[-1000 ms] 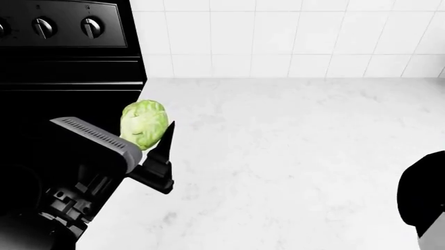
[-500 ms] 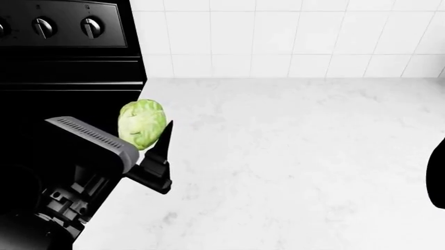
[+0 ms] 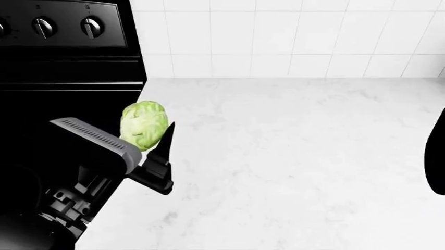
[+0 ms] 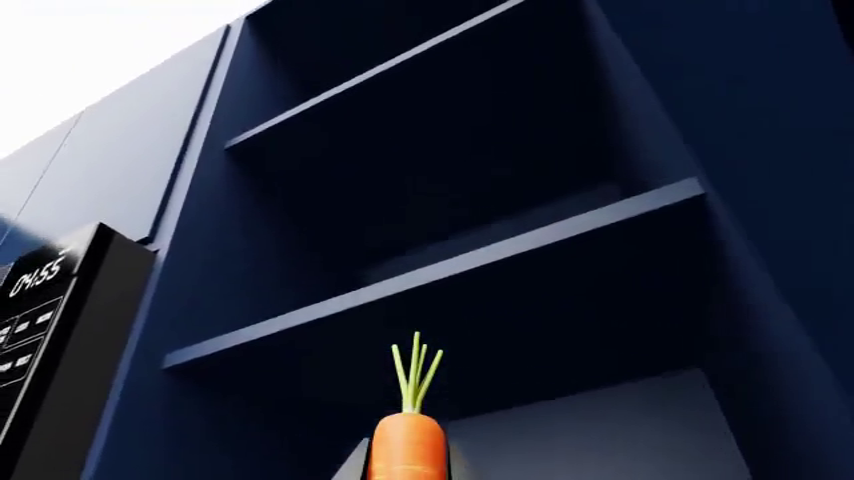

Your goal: Pick the brussel sprout, carrot from the counter and place them in the cabinet. Then close the cabinet.

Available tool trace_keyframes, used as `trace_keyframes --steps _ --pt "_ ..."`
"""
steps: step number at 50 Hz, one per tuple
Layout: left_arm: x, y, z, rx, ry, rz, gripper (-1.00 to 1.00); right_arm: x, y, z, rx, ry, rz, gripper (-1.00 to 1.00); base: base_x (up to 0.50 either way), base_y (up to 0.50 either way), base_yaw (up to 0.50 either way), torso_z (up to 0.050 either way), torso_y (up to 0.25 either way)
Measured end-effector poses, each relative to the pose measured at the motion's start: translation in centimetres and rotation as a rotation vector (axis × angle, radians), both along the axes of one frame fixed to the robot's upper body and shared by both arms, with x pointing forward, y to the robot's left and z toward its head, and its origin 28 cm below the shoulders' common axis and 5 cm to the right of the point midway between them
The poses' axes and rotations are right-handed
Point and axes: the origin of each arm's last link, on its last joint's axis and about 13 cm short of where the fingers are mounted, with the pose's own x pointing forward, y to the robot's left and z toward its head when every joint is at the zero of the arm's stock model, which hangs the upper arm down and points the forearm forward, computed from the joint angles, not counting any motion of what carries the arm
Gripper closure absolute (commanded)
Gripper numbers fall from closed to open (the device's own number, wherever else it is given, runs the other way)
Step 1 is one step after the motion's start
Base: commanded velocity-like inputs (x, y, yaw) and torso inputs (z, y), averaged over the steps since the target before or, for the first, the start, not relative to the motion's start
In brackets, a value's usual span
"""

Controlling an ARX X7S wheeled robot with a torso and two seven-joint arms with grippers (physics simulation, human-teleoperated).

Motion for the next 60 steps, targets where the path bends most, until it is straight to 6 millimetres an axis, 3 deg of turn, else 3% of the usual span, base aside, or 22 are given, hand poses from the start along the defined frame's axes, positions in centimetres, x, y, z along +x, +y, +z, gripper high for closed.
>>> trace_keyframes --steps 13,34,60 --pt "-0.1 0.1 0.0 0.000 -0.001 0.001 1.00 1.8 0.1 2.8 0.023 -0.004 -0.018 1.00 0.00 0.00 0.00 0.001 0.000" --pt "0.0 0.1 -0.1 0.002 -0.001 0.001 1.00 6.1 0.2 5.3 0.058 0.082 -0.043 1.00 0.00 0.00 0.00 0.000 -0.001" --pt "0.1 0.2 -0.4 -0.002 0.005 0.004 1.00 10.7 -0.1 5.4 0.071 0.346 -0.211 1.00 0.00 0.00 0.00 0.000 -0.003"
